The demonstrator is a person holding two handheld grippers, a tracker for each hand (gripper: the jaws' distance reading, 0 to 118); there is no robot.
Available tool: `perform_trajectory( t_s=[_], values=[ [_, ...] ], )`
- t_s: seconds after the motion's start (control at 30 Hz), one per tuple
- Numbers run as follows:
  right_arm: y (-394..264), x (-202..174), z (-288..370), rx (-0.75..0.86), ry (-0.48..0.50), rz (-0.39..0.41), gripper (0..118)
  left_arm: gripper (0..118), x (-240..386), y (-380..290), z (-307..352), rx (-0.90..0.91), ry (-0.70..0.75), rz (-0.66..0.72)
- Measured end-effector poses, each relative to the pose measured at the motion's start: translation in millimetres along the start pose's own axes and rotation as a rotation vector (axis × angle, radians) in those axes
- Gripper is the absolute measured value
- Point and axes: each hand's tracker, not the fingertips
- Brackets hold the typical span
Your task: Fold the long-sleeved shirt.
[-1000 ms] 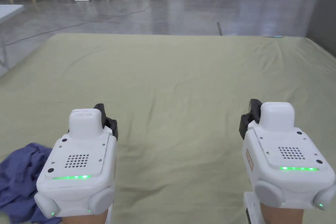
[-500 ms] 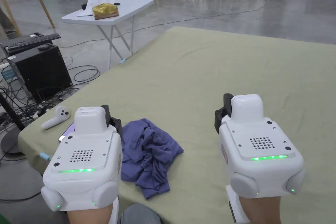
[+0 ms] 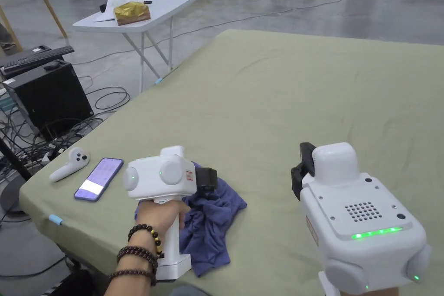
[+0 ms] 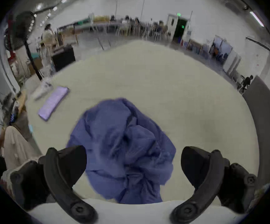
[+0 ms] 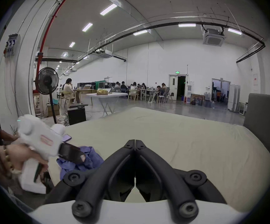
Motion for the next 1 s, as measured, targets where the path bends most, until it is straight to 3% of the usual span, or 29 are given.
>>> perform_trajectory(
  t_s=[0.1,0.13,0.17,0.2,0.33,0.53,0.73,1.0],
  values=[
    [-10,9,-4,-0.036,-0.016,0.003,2,113,3,-1,-53,-0.135,0.025,-0.012],
    [-12,12,-5,-0.045,-0.022,0.000,2,87,8,-8,-58,-0.172,0.084,-0.053],
    [-15,15,-5,-0.056,-0.032,0.000,2,47,9,-13,-64,-0.165,0.129,-0.088],
    [-17,20,-5,-0.064,-0.039,0.000,2,29,11,-15,-64,-0.131,0.168,-0.132],
    [-20,34,-2,-0.072,-0.064,-0.007,2,23,13,-10,-34,-0.066,0.047,-0.029],
    [-17,69,26,-0.048,-0.145,-0.046,2,23,99,24,30,0.143,-0.159,-0.202],
    [-18,137,83,-0.032,-0.352,-0.077,2,23,266,11,57,0.159,-0.405,-0.369],
    [-37,243,176,-0.071,-0.660,-0.131,2,23,532,-98,21,0.003,-0.679,-0.640]
  ],
)
